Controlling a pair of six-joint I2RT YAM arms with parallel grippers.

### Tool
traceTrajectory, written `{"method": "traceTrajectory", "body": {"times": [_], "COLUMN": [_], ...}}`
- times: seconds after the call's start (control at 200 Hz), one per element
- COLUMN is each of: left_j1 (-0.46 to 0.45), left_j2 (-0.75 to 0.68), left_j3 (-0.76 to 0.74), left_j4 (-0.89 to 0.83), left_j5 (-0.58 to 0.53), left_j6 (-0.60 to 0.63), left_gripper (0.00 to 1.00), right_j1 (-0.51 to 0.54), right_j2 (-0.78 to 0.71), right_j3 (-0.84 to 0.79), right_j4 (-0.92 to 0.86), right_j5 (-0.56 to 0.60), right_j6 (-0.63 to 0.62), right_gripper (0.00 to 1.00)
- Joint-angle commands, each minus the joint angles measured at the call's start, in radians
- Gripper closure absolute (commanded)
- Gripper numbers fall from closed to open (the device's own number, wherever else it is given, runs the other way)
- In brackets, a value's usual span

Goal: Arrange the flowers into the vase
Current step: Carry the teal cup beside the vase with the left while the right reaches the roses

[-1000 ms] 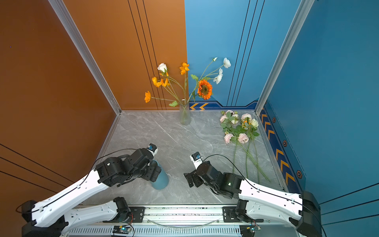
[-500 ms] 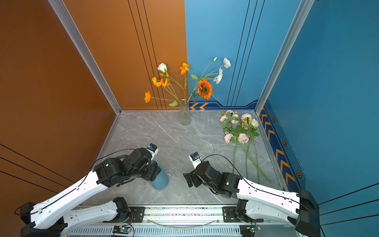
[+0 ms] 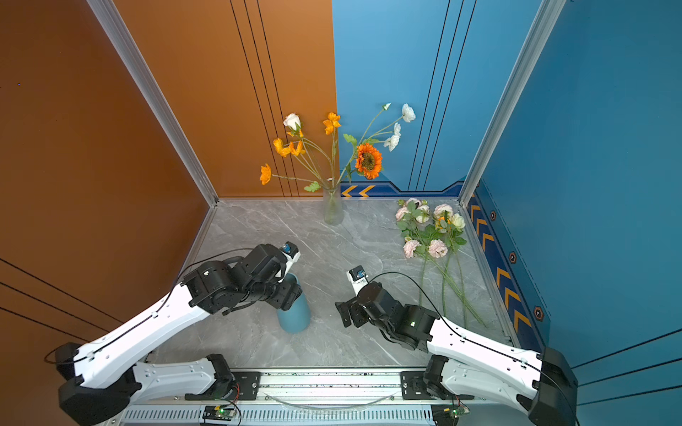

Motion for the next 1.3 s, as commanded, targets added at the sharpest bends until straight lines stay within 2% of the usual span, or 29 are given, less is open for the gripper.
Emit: {"method": "traceTrajectory", "body": {"times": [0.0, 0.175, 0.385, 0.701, 0.756, 1.066, 1.166, 1.296], "left_j1": [0.037, 0.094, 0.131, 0.153, 0.153, 0.169, 0.176, 0.175], "left_j2": [0.049, 0.155, 0.285, 0.506, 0.530, 0.601, 0.607, 0.606], "left_j3": [0.091, 0.150, 0.231, 0.394, 0.414, 0.452, 0.448, 0.440], "left_j4": [0.137, 0.237, 0.322, 0.347, 0.352, 0.387, 0.387, 0.387], "left_j5": [-0.027, -0.026, -0.032, -0.007, -0.003, 0.046, 0.072, 0.076], "left_j6": [0.065, 0.089, 0.133, 0.154, 0.150, 0.138, 0.136, 0.147], "left_gripper": [0.45, 0.47, 0.47, 0.47, 0.47, 0.45, 0.41, 0.22], "right_j1": [-0.067, -0.165, -0.212, -0.271, -0.309, -0.337, -0.345, -0.350], "right_j2": [-0.057, -0.087, -0.075, -0.072, -0.068, -0.054, -0.051, -0.044], "right_j3": [0.008, 0.013, 0.019, 0.016, 0.014, 0.009, 0.005, 0.003], "right_j4": [-0.020, -0.053, -0.057, -0.061, -0.061, -0.060, -0.060, -0.056], "right_j5": [-0.039, -0.093, -0.126, -0.174, -0.183, -0.210, -0.213, -0.220], "right_j6": [-0.030, -0.052, -0.077, -0.097, -0.098, -0.108, -0.109, -0.108], "right_gripper": [0.00, 0.00, 0.00, 0.00, 0.00, 0.00, 0.00, 0.00]}}
